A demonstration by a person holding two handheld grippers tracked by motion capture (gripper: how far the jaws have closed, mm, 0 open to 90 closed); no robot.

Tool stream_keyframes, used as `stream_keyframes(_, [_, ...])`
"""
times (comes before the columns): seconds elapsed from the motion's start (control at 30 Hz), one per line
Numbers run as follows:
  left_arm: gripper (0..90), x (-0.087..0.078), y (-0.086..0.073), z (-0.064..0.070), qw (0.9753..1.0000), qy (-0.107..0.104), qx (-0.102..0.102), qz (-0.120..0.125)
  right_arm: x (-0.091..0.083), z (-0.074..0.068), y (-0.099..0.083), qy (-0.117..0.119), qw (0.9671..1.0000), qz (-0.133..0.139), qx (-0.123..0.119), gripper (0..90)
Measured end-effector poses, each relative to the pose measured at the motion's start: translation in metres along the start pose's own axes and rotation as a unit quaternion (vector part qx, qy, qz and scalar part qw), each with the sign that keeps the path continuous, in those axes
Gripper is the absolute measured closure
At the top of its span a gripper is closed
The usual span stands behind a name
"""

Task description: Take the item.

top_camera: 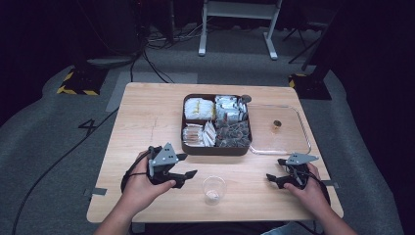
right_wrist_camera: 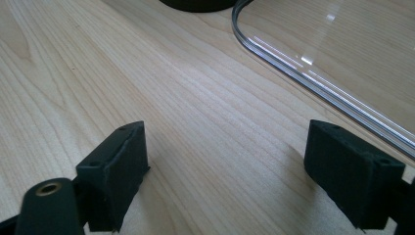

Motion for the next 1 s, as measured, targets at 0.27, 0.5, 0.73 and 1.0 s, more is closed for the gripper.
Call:
stream_keyframes(0.27, [33.6, -0.019, -0.025, -0.026, 0.9981, 0.045, -0.039, -0.018, 0.000, 0.000, 0.000, 0.003, 1.0000, -0.001, -0.001, 16.4])
stream_keyframes(0.5, [29.5, -0.029, -0.049, -0.055, 0.9930, 0.091, -0.064, -0.039, 0.000, 0.000, 0.000, 0.003, 1.0000, -0.001, -0.002, 16.3])
stream_keyframes(0.73, [26.5, -0.031, -0.073, -0.080, 0.9861, 0.127, -0.080, -0.071, 0.000, 0.000, 0.000, 0.003, 1.0000, -0.001, -0.002, 16.4])
stream_keyframes(1.0, [23.7, -0.030, -0.106, -0.100, 0.9782, 0.146, -0.106, -0.102, 0.000, 0.000, 0.000, 0.003, 1.0000, -0.001, -0.002, 16.4])
Point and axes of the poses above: each handheld gripper's, and its own axes: x roughly forward along the jaws, y roughly out of its top, z roughly to its right, the point moved 7 cm from there along x, roughly forward along the jaws, and after that the axes turned 8 degrees about y, right-handed, at the moved point
